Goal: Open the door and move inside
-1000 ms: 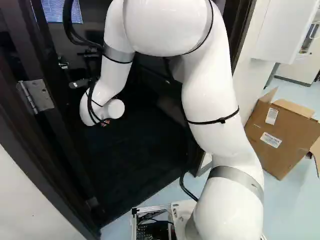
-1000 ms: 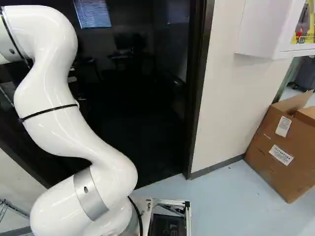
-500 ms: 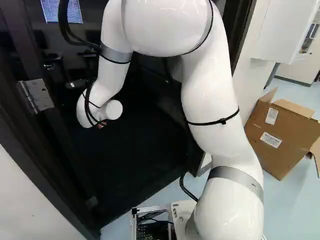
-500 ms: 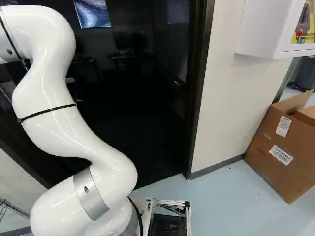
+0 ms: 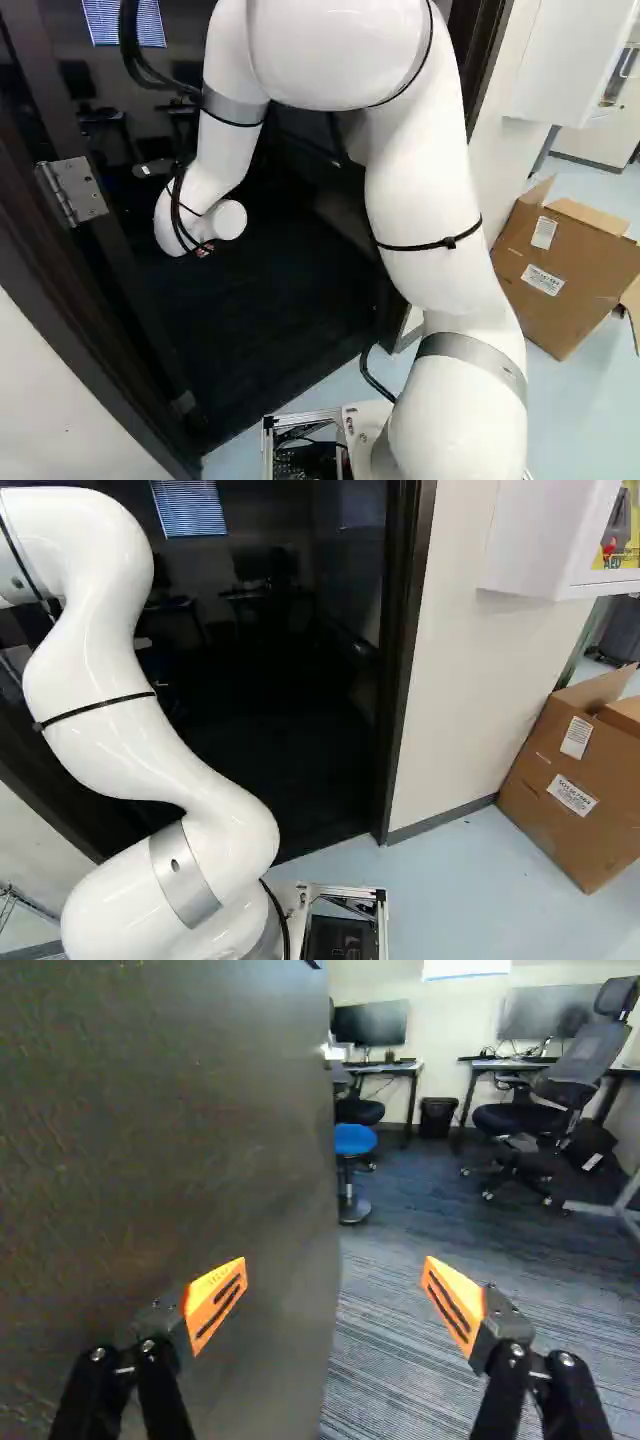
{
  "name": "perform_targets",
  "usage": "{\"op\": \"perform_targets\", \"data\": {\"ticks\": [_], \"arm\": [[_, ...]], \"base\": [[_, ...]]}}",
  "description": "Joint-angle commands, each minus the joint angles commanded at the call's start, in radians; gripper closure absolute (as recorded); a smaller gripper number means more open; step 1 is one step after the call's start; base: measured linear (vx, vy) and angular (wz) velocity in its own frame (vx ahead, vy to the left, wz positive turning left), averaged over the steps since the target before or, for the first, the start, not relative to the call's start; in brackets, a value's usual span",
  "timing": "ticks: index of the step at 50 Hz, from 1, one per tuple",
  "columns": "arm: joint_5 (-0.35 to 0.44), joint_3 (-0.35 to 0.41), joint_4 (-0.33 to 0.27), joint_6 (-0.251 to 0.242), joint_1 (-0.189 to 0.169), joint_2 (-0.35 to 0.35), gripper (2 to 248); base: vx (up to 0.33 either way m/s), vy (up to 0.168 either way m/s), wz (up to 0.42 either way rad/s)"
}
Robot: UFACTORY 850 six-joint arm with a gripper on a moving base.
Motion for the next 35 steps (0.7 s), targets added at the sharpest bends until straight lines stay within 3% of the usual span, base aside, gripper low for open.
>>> {"op": "perform_targets", "data": {"ticks": [35], "arm": [[0.000,0.141,0.002,0.000,-0.068,0.112,3]], "base": [[0.000,0.000,0.000]]}}
